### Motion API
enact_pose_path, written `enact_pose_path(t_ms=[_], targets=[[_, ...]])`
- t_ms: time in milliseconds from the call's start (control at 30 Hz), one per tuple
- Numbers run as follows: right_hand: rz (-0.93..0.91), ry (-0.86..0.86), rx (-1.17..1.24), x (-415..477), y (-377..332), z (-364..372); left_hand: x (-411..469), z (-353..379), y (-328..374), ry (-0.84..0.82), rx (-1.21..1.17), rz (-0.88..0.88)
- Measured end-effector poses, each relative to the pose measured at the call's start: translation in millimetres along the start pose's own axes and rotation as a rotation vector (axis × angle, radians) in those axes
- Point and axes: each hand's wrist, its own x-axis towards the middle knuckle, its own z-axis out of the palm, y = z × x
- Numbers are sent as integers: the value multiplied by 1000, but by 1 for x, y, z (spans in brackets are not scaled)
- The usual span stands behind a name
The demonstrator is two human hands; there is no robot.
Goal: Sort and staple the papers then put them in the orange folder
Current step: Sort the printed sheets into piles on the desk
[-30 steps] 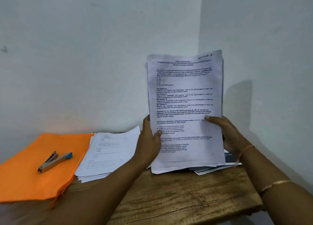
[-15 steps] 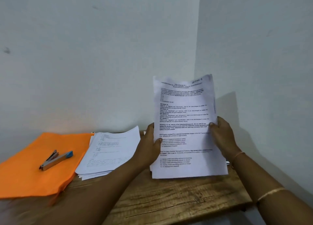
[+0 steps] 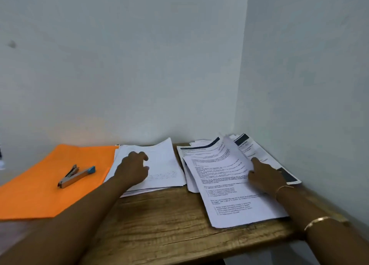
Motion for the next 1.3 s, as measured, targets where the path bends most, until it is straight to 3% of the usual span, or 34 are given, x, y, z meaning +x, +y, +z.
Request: enact_pose_path(t_ms=[100, 233, 433, 533, 633, 733, 800, 1100, 1300], targets=[[-12, 70, -158, -2, -2, 8, 4, 3, -13, -126, 111, 70], [-19, 112, -315, 0, -10, 9, 0, 17, -18, -307, 283, 27], [-271, 344, -314, 1, -79, 10, -6, 19, -18, -315, 303, 31], [-390, 224, -121, 1, -138, 21, -9, 16, -20, -326, 283, 0], [-410, -76, 74, 5, -185, 41, -9, 14, -22, -331, 209, -22], [-279, -349, -76, 9, -217, 63, -8, 13, -25, -312, 146, -28], [-212, -396, -190, 8, -228, 71, -7, 13, -25, -318, 147, -13], [-256, -262, -156, -7, -230, 76, -7, 18, -21, -356, 216, -8], [-279, 23, 123, -6, -225, 69, -17, 11, -12, -440, 207, -28]])
